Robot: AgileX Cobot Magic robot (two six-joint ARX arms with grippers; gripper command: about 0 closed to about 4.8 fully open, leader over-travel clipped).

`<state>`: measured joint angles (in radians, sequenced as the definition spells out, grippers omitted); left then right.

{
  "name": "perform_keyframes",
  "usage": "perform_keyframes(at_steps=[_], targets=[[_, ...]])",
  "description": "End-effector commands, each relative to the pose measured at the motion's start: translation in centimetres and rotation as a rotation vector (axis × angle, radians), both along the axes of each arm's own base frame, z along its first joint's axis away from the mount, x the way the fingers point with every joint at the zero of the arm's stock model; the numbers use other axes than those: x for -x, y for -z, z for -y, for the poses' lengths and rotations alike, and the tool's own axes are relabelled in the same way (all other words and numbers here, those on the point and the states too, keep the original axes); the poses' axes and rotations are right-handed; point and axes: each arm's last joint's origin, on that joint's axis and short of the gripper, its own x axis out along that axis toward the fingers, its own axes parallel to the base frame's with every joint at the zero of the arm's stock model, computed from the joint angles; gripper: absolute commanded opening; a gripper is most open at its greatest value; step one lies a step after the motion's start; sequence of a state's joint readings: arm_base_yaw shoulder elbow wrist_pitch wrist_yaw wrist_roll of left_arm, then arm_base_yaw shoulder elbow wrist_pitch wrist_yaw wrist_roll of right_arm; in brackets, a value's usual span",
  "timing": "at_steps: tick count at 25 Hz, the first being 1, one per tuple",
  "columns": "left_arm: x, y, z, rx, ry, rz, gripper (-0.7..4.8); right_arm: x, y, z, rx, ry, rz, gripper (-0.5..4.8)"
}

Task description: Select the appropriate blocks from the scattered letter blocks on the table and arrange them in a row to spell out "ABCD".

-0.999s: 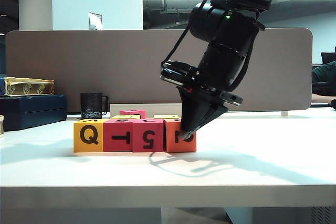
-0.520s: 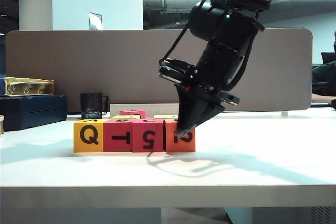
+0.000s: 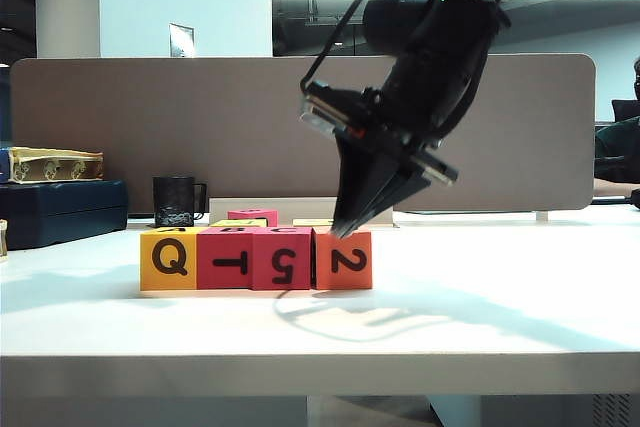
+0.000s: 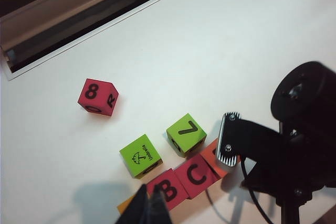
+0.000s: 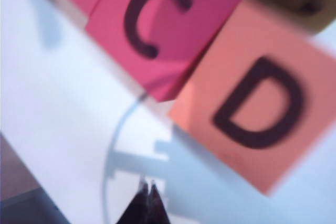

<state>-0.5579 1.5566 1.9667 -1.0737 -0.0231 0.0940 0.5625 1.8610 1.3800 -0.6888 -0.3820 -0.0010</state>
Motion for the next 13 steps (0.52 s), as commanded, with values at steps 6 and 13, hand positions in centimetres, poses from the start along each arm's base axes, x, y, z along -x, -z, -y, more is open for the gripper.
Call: perform_keyframes(at_steps=[6,13], targets=[[0.26,-0.12,-0.17,-0.006,0.002,-0.005,-0.06,-0.45,-1.34,0.57,0.203,0.062,0.127,-0.01],[0.27,-0.08,-0.18,-0.008,0.002,-0.008,-0.06,-0.97,-1.17,0.62,0.265,0.086,0.204,-0.02]])
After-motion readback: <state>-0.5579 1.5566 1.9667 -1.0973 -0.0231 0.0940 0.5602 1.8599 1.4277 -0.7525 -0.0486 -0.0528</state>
